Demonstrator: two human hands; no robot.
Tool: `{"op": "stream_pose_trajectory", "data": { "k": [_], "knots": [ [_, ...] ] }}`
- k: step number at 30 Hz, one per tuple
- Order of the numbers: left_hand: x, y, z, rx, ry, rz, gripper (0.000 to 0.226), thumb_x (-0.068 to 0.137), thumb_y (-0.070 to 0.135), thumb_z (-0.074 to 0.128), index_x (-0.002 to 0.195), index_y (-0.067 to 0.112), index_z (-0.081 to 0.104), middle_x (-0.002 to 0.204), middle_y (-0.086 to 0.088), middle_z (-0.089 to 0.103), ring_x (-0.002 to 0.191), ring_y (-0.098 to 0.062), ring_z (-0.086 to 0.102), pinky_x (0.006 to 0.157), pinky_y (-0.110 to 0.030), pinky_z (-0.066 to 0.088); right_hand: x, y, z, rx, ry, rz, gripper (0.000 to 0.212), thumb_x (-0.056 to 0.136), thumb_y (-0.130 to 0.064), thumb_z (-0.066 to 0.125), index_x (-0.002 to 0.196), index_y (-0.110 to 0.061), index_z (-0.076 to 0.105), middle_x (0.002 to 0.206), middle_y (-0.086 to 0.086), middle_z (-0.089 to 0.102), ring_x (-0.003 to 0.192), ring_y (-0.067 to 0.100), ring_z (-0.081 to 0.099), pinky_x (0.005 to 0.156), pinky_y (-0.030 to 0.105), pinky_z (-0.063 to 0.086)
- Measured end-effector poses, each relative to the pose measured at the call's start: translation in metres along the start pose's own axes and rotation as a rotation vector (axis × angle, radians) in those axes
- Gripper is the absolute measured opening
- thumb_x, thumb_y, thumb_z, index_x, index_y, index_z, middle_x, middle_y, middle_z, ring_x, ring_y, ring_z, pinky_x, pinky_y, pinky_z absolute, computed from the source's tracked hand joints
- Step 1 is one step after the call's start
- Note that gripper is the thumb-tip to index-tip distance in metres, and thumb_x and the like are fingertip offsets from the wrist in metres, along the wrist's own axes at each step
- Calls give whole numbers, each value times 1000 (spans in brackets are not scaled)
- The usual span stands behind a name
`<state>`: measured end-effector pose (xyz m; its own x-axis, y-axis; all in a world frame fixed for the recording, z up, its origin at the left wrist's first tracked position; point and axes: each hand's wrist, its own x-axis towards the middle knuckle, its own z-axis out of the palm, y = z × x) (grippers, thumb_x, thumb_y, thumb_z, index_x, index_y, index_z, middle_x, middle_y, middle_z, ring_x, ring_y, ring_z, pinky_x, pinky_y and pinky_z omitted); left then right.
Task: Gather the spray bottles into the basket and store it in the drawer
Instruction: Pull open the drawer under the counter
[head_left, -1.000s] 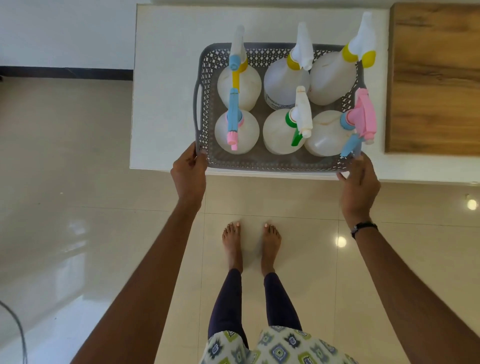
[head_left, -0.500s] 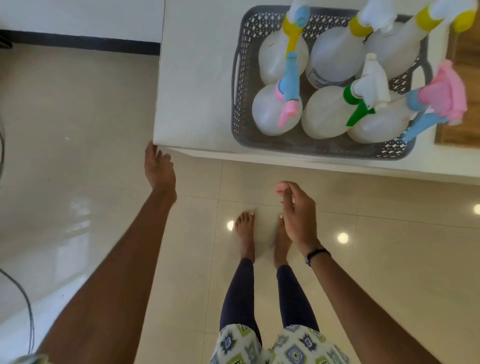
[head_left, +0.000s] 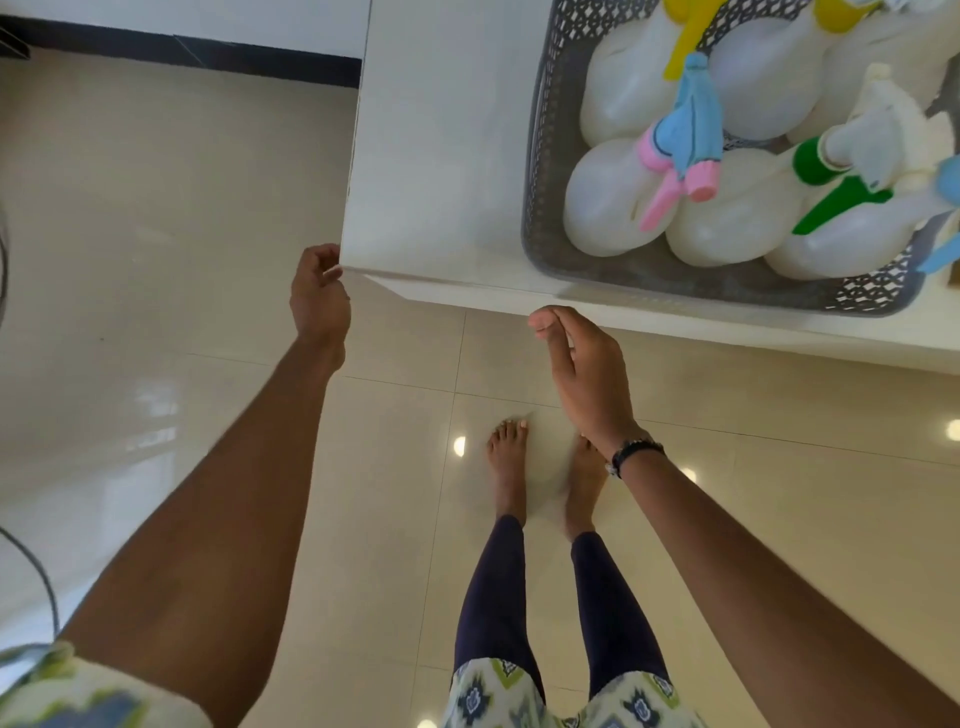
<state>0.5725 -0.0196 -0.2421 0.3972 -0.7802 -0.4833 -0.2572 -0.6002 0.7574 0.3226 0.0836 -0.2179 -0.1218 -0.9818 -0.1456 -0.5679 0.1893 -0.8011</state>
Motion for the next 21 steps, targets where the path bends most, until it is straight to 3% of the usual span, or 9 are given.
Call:
{"op": "stream_pose_trajectory", "data": {
  "k": [6,11,15,21],
  "knots": [
    [22,-9,-11,123,-72,153,55,70,-13,22,94,23,56,101,10,61,91,-11,52,79,-25,39,0,-5,11,42,14,23,30,100,-25,38,106,-9,63,103,1,70,97,10,64,83,23,54],
    [30,-12,-15,147,-104,279,53,69,-12,25,92,21,59,96,7,63,84,-2,53,77,-20,38,8,-12,24,75,10,22,24,101,-17,41,105,-9,63,102,0,70,96,9,64,83,25,54],
    [38,-10,-15,181,-107,326,48,68,-9,27,92,9,64,84,16,62,82,-4,54,76,-21,38,17,-19,32,101,9,13,24,101,-17,40,104,-9,63,103,-2,70,96,8,65,78,19,51],
    [37,-10,-17,233,-110,373,43,69,-7,29,89,6,65,72,36,61,73,10,53,71,-12,39,27,-23,37,121,1,16,26,100,-19,38,104,-9,63,103,-1,69,96,11,65,75,16,48]
  ]
}}
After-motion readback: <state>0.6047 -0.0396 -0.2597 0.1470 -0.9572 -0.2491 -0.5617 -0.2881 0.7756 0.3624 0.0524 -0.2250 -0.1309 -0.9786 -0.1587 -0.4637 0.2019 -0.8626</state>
